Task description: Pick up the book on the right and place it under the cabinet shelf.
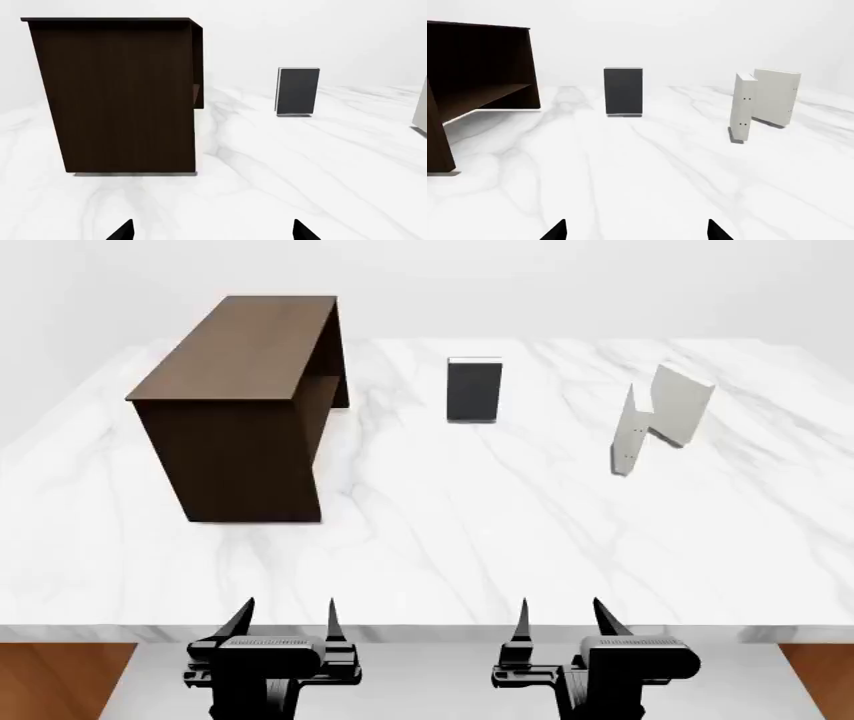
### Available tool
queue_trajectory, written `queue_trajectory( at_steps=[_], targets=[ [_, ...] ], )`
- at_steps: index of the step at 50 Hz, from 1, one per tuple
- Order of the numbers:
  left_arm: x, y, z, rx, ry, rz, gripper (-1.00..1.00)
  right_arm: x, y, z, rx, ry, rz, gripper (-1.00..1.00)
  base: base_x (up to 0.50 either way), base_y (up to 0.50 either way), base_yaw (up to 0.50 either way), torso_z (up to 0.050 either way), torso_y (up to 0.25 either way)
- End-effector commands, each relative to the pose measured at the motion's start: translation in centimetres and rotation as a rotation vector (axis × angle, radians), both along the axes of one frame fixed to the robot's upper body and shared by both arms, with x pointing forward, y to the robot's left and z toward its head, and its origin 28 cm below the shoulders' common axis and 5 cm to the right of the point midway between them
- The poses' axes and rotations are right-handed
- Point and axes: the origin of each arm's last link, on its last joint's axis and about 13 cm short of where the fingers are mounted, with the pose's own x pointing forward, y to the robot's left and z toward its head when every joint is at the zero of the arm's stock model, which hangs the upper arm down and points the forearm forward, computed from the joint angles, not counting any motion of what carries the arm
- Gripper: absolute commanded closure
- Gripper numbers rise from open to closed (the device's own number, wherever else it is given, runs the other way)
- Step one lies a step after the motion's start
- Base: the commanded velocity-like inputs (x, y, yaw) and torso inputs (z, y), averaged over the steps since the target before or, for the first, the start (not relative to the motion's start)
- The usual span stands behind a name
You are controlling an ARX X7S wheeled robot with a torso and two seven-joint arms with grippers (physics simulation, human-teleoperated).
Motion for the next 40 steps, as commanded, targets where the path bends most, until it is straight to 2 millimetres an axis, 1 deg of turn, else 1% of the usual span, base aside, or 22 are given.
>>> queue_trajectory(
  at_steps=[1, 11, 13, 16, 21, 25, 27, 30, 32, 37, 40],
  targets=[
    [0.0, 0.0, 0.0, -0.003, 0.004, 0.0, -1.0, 0.0, 0.0, 0.0, 0.001, 0.001, -0.002, -1.0, 0.0, 0.0, 0.0, 0.0, 0.0],
    [0.0, 0.0, -0.2, 0.005, 0.037, -0.028, -1.0, -0.2, -0.1, -0.1, -0.001, 0.005, -0.007, -1.0, 0.0, 0.0, 0.0, 0.0, 0.0],
    [0.0, 0.0, 0.1, -0.01, 0.041, -0.044, -1.0, -0.2, -0.1, 0.0, 0.001, 0.009, -0.003, -1.0, 0.0, 0.0, 0.0, 0.05, 0.0],
    [0.0, 0.1, 0.8, -0.02, 0.05, -0.062, -1.0, -0.1, -0.2, 0.5, 0.006, 0.013, 0.0, -1.0, 0.0, 0.0, 0.0, 0.05, 0.0],
    [-0.1, 0.7, 2.9, 0.0, 0.053, -0.058, -1.0, -0.1, -0.5, 2.1, 0.005, 0.003, -0.01, -1.0, 0.0, 0.0, 0.0, 0.05, 0.0],
    [0.1, 1.2, 6.0, 0.0, 0.034, -0.052, -1.0, 0.4, -0.9, 4.7, -0.015, -0.023, -0.006, -1.0, 0.0, 0.0, 0.0, 0.05, 0.0],
    [0.5, 1.5, 8.1, 0.007, 0.011, -0.048, -1.0, 0.9, -1.4, 6.4, -0.025, -0.041, -0.007, -1.0, 0.0, 0.0, 0.0, 0.05, 0.0],
    [1.2, 1.9, 10.6, 0.015, 0.0, -0.049, -1.0, 1.6, -1.8, 8.6, -0.048, -0.062, -0.001, -1.0, 0.0, 0.0, 0.0, 0.05, 0.0],
    [2.1, 2.3, 12.8, 0.021, -0.002, -0.054, -1.0, 2.3, -2.2, 10.6, -0.06, -0.08, 0.001, -1.0, 0.0, 0.0, 0.0, 0.05, 0.0],
    [4.2, 3.2, 17.4, 0.042, -0.023, -0.057, -1.0, 3.9, -3.3, 14.9, -0.095, -0.108, -0.005, -1.0, 0.0, 0.0, 0.0, 0.05, 0.0],
    [5.2, 3.7, 19.4, 0.046, -0.025, -0.051, -1.0, 4.6, -3.9, 16.9, -0.108, -0.118, -0.01, -1.0, 0.0, 0.0, 0.0, 0.05, 0.0]
  ],
)
